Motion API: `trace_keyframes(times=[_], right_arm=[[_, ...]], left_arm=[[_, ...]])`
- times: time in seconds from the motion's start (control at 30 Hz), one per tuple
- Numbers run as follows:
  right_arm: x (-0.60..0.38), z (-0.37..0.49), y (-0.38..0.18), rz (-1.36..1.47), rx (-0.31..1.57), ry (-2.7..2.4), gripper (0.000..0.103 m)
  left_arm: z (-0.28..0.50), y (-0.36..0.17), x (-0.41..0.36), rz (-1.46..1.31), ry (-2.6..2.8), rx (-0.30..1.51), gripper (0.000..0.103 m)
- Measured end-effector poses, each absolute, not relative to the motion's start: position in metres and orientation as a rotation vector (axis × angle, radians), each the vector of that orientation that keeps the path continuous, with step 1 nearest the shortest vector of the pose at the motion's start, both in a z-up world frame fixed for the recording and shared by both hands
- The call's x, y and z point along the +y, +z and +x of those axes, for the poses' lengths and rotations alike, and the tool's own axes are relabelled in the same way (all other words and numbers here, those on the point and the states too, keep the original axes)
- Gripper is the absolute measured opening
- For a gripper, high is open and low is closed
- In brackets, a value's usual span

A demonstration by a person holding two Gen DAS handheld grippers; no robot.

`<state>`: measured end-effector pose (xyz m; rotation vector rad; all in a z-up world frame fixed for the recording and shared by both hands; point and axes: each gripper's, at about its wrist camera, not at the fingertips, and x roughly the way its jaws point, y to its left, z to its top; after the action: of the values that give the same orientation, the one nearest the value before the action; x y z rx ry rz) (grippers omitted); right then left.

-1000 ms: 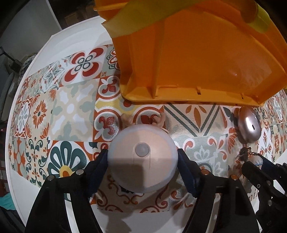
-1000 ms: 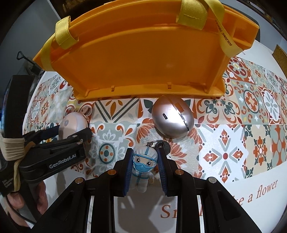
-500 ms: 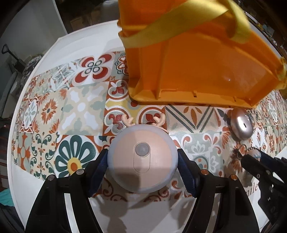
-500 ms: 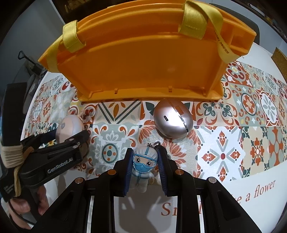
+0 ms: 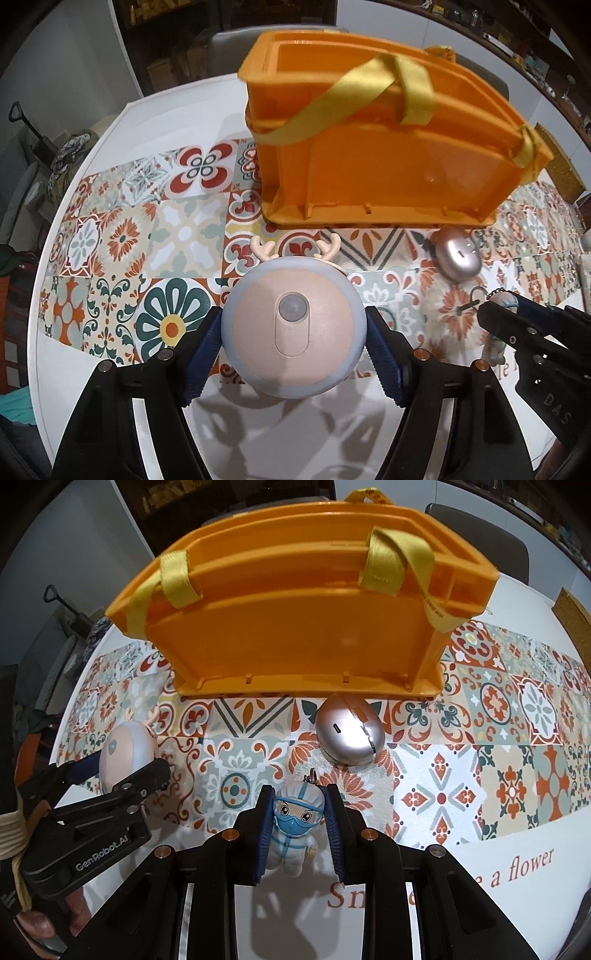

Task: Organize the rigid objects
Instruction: 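Grasp the pink antler lamp with the left tool while the right holds the keychain, then carry the antler lamp and keychain over the orange crate with both tools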

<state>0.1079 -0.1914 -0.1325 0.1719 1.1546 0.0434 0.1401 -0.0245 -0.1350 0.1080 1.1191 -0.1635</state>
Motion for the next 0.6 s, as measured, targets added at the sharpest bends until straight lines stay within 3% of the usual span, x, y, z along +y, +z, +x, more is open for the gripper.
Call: trace_keyframes(times=[0.6], right_arm=[[-0.183,0.094,-0.082,0.145,1.037,0.057,0.028]], left_arm=[[0.129,-0.092,-0.019,0.097,-0.177,1.011,0.074]])
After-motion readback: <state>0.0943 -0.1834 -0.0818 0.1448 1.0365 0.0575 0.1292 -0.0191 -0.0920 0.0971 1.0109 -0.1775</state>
